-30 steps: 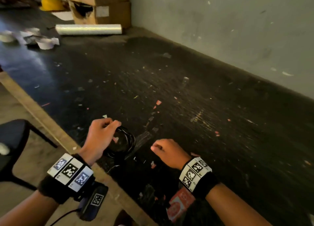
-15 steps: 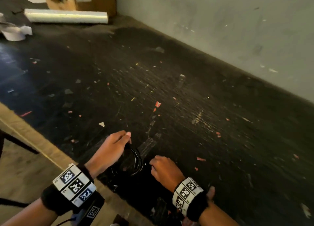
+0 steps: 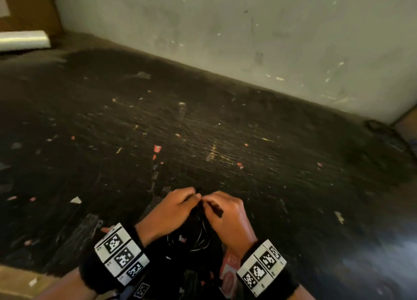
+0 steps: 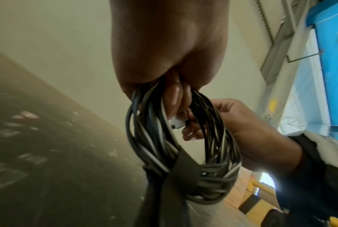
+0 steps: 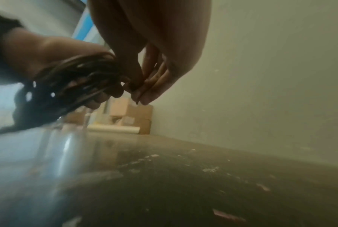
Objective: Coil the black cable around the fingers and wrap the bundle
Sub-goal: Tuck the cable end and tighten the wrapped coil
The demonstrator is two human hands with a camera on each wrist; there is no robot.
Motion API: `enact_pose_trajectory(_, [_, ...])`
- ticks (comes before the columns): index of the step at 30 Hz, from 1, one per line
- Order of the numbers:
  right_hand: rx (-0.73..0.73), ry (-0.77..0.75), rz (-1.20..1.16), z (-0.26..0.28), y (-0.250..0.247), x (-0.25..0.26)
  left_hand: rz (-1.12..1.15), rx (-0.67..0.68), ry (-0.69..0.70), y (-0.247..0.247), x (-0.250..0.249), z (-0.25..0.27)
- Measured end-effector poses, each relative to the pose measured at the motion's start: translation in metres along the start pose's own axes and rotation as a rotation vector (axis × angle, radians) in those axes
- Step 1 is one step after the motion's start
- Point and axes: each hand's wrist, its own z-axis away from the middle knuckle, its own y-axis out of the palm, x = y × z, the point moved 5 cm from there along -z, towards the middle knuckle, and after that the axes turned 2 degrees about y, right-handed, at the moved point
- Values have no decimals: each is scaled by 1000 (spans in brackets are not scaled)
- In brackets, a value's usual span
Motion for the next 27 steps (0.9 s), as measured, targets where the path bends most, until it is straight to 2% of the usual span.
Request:
enact_pose_trajectory(4, [-55,223,-218,0,-33,1,-172,79,250,10,-33,-1])
enact_pose_trajectory(7, [-52,246,-222,-1,-50,3,-302,137,381,16,-56,0])
enact_pose_trajectory(9, [-78,276,-271,0,-62,1,-277,136,406,19,-68,-3])
enact_pose_trajectory(11, [-131,334,-340,4,-77,-5,-160,48,354,17,-75,-10])
enact_pose_trajectory(14, [-195,387,-463,11,-106,-14,94,-144,56,13,-74,-17])
enact_pose_trajectory(16, [-150,370,-564,15,-122,-16,235,-134,-87,22,-80,-18])
enact_pose_trajectory(19, [-51,281,-819,21,-140,-12,353,-54,-152,42,-102,-18])
enact_pose_trajectory(23, [89,155,-1061,25,-162,-14,405,-14,-159,67,-139,-18])
enact_pose_trajectory(25, [143,119,-1105,27,-173,-21,383,-17,-145,77,-153,-18])
enact_pose_trajectory(27, [196,62,-993,31,-184,-24,391,-37,-157,85,-162,-18])
